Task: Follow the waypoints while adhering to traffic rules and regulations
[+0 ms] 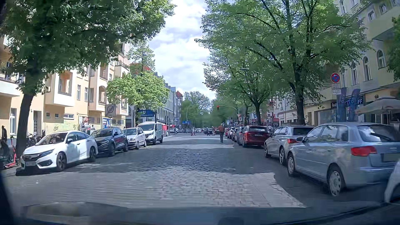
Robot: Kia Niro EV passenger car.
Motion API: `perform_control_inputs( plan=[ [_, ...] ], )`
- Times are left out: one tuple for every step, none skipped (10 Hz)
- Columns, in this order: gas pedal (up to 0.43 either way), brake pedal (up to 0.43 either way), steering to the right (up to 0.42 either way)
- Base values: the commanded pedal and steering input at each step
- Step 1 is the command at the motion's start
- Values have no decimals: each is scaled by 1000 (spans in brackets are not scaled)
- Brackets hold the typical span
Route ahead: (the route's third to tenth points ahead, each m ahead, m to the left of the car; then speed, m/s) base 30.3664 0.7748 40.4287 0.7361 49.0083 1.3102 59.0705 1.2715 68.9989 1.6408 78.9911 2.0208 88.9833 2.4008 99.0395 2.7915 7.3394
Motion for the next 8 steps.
perform_control_inputs(
  plan=[
    [0,18,-2],
    [0,18,-1],
    [0,18,-1],
    [0,18,-1],
    [0,18,-2],
    [0,18,-1],
    [0,18,-3],
    [0,18,-7]
  ],
)
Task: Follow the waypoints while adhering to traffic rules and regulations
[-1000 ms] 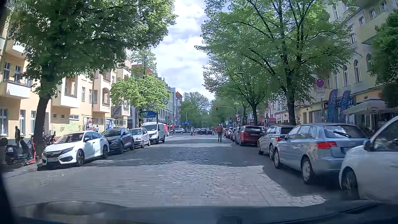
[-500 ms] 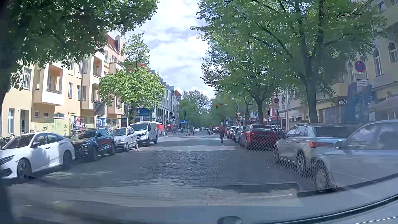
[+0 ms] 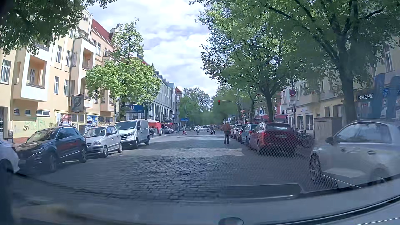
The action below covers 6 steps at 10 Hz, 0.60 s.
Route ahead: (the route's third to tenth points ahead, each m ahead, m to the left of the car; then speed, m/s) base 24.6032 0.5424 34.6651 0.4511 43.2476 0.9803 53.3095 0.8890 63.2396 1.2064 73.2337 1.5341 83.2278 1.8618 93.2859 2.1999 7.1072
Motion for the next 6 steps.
perform_control_inputs(
  plan=[
    [0,18,-7],
    [0,18,-7],
    [0,18,-7],
    [0,18,-5],
    [0,18,-4],
    [0,43,-3]
  ],
)
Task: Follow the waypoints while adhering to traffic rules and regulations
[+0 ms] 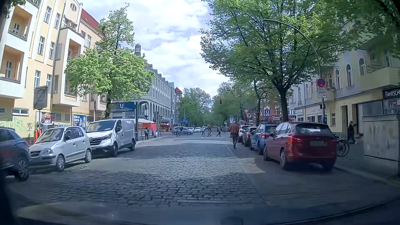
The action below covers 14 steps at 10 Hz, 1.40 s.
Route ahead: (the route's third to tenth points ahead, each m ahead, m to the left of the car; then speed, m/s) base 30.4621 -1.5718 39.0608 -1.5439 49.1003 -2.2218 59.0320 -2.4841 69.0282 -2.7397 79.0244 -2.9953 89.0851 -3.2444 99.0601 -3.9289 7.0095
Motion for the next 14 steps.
perform_control_inputs(
  plan=[
    [0,73,-3],
    [0,110,-2],
    [0,140,1],
    [0,183,0],
    [0,201,-4],
    [0,195,-1],
    [0,207,-1],
    [0,226,-2],
    [0,226,-2],
    [0,226,-2],
    [0,232,-2],
    [0,232,-3],
    [0,226,-5],
    [0,226,-3]
  ],
)
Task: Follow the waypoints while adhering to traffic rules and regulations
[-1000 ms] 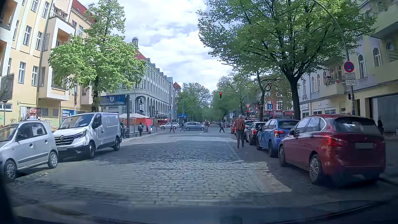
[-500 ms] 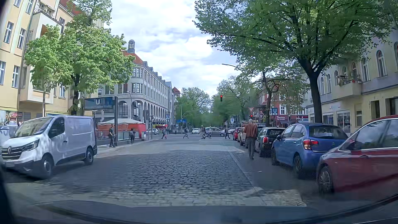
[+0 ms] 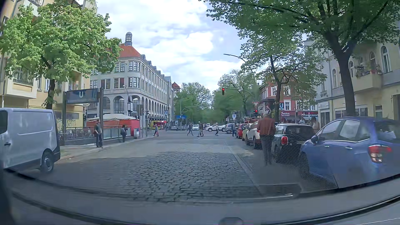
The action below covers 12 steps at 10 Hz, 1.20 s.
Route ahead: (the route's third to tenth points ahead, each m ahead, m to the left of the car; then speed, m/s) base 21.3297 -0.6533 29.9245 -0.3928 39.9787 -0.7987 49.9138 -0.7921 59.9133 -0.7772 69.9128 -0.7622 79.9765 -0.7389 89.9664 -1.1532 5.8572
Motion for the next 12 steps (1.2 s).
perform_control_inputs(
  plan=[
    [0,213,-1],
    [0,189,-3],
    [0,171,-4],
    [0,152,-4],
    [0,152,-2],
    [0,146,-2],
    [0,159,-2],
    [0,165,-8],
    [0,159,-10],
    [0,140,-5],
    [0,140,-4],
    [0,140,-3]
  ],
)
